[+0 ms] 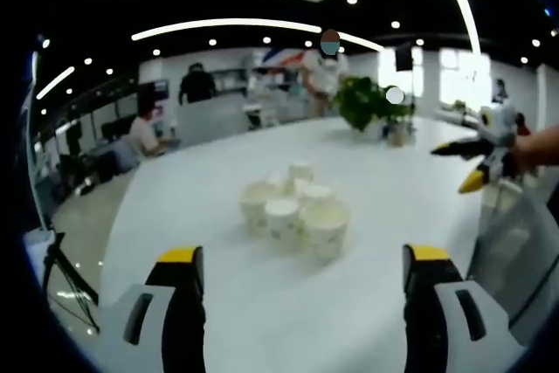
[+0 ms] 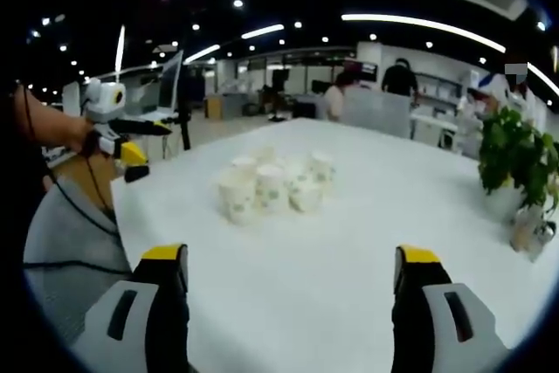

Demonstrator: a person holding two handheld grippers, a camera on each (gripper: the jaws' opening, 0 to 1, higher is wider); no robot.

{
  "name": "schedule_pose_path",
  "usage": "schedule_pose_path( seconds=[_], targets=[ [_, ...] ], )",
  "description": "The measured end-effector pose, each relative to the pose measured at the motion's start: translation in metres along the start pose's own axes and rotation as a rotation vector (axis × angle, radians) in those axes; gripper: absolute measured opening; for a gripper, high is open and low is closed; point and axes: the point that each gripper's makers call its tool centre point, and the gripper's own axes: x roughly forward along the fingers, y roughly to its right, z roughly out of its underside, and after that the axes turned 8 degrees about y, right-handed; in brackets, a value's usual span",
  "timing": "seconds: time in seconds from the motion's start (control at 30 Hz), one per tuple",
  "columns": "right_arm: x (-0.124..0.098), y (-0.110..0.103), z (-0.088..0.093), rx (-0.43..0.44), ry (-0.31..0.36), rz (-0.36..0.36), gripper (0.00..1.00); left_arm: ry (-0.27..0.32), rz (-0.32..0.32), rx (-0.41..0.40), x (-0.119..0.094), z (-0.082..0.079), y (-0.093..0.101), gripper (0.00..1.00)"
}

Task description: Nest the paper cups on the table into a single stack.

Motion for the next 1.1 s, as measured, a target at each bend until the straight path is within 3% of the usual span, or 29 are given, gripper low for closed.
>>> schedule_pose_path(
  seconds=[0.57,0.87,1.1],
  targets=[
    [0.001,-0.003,0.003,-0.002,-0.001,-0.003,1.00,-0.011,0.024,-0.012,0.017,-0.002,0.015,0.98],
    [-0.002,-0.003,0.005,0.011,0.000,0.001,1.00,-0.001,0.049,-0.012,0.035,-0.002,0.026,0.87],
    [-0.004,-0.006,0.005,0.019,0.003,-0.001,0.99,-0.019,0.054,0.007,0.057,0.011,0.035,0.80]
  ],
)
